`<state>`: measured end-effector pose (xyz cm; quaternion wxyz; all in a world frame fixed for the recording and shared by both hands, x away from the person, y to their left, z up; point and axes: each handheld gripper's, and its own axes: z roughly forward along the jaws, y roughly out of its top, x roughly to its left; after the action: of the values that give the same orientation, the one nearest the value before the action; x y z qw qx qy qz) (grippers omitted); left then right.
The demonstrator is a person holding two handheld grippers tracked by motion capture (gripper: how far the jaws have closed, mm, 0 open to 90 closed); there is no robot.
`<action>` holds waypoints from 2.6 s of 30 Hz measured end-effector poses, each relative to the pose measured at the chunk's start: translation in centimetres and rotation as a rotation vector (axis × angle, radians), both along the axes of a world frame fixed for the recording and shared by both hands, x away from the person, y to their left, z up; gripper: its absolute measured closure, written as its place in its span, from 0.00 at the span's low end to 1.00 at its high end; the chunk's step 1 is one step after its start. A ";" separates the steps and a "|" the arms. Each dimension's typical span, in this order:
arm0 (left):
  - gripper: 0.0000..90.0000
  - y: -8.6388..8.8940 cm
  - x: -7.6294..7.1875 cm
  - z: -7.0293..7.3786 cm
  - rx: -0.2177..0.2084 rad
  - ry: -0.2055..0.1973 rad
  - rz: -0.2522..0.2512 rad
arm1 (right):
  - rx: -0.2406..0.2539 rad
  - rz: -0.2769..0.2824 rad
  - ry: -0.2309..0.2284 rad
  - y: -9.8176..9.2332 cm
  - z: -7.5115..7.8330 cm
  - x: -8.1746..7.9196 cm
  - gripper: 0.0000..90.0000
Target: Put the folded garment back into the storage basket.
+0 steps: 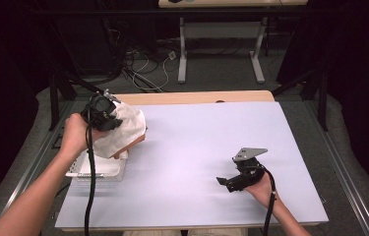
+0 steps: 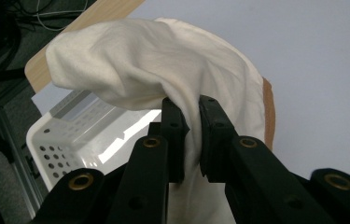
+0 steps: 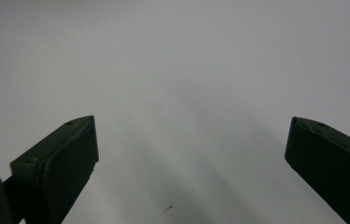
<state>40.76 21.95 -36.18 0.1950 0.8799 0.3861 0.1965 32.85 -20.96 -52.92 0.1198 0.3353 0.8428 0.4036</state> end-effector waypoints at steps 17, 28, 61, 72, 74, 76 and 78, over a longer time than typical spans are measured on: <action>0.91 3.7 -0.4 0.1 0.039 -0.018 0.064 | 0.002 -0.008 0.009 0.1 0.0 -0.1 0.03; 0.91 5.5 -0.5 -1.4 0.081 0.014 0.100 | 0.000 0.005 0.000 0.1 0.0 0.0 0.03; 0.90 7.1 2.1 -9.5 0.065 0.159 0.069 | 0.001 0.013 0.000 0.2 0.2 -0.1 0.03; 0.87 9.0 3.2 -12.0 0.074 0.224 0.160 | 0.000 0.009 0.001 0.2 0.1 -0.1 0.03; 0.86 9.3 3.3 -12.2 0.069 0.228 0.166 | 0.001 0.011 0.003 0.2 0.1 -0.1 0.03; 0.86 9.5 3.5 -12.4 0.070 0.227 0.174 | 0.001 0.011 0.001 0.2 0.1 -0.1 0.03; 0.86 9.6 3.6 -12.6 0.071 0.228 0.176 | -0.003 0.008 0.002 0.2 0.2 -0.1 0.03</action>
<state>44.31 31.51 -48.79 0.1005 0.8655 0.4743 0.1255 32.70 -20.74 -52.75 0.1179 0.3322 0.8449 0.4023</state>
